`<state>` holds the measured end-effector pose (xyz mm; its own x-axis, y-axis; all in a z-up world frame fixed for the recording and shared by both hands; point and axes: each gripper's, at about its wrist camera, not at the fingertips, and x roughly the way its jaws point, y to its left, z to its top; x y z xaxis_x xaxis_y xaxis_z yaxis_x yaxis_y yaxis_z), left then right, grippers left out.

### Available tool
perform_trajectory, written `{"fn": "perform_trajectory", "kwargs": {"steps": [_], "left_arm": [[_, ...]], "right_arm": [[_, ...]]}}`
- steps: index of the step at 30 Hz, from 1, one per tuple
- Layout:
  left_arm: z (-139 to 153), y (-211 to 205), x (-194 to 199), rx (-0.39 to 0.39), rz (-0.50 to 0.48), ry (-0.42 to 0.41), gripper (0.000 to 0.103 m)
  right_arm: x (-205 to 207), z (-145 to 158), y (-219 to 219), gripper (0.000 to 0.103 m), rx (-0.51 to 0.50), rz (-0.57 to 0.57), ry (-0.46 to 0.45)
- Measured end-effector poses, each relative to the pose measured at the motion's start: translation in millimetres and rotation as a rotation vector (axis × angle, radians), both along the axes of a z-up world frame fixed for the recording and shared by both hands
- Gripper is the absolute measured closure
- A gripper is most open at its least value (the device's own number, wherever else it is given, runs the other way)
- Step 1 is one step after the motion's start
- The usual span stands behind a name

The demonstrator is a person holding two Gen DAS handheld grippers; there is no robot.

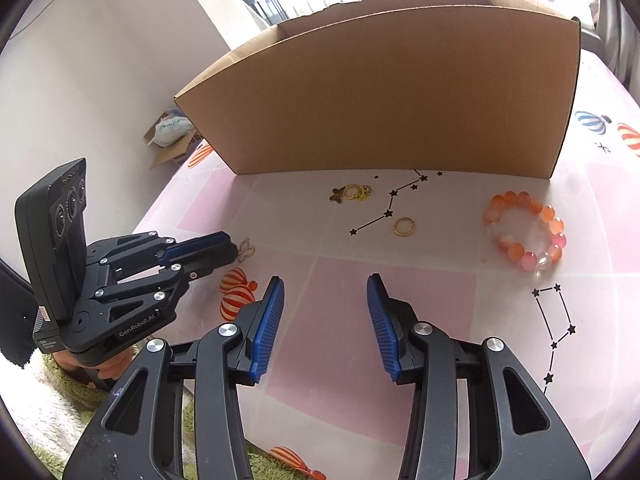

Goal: Organize jewelry
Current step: 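Bring both tools back to the table toward the butterfly charm and gold ring, then close the left tool on the gold butterfly charm while the right tool grasps the gold ring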

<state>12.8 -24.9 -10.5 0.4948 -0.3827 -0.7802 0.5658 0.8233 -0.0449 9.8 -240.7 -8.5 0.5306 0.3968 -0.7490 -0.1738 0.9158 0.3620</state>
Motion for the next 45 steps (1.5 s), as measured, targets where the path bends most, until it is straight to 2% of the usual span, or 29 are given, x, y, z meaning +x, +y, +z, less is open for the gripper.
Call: {"fn": "perform_trajectory", "kwargs": {"steps": [3,8,22,27,29,40,45], "left_arm": [[0.2,3.4,1.0,0.017,0.019,-0.015,0.092],[-2.2,-0.1,0.1,0.095,0.029,-0.052,0.092],[-3.1,-14.7,-4.2,0.078,0.003,-0.034,0.091],[3.6,-5.1,-2.3,0.028,0.018,0.004,0.072],[5.4,-4.5,-2.1,0.013,0.024,0.018,0.069],[2.2,-12.8,4.4,0.039,0.095,0.036,0.068],[-1.2,-26.3,4.5,0.084,0.112,0.019,0.068]], "right_arm": [[1.3,-1.4,1.7,0.061,0.001,-0.002,0.009],[4.3,-1.4,5.6,0.061,-0.007,0.008,0.017],[4.3,-2.1,10.7,0.061,0.001,0.004,0.016],[3.9,-2.7,11.6,0.060,0.014,0.001,0.012],[3.2,-3.1,10.9,0.060,0.022,0.001,0.010],[3.1,-4.4,9.1,0.060,0.049,0.000,0.006],[2.4,-4.8,7.0,0.060,0.057,-0.002,0.002]]}}
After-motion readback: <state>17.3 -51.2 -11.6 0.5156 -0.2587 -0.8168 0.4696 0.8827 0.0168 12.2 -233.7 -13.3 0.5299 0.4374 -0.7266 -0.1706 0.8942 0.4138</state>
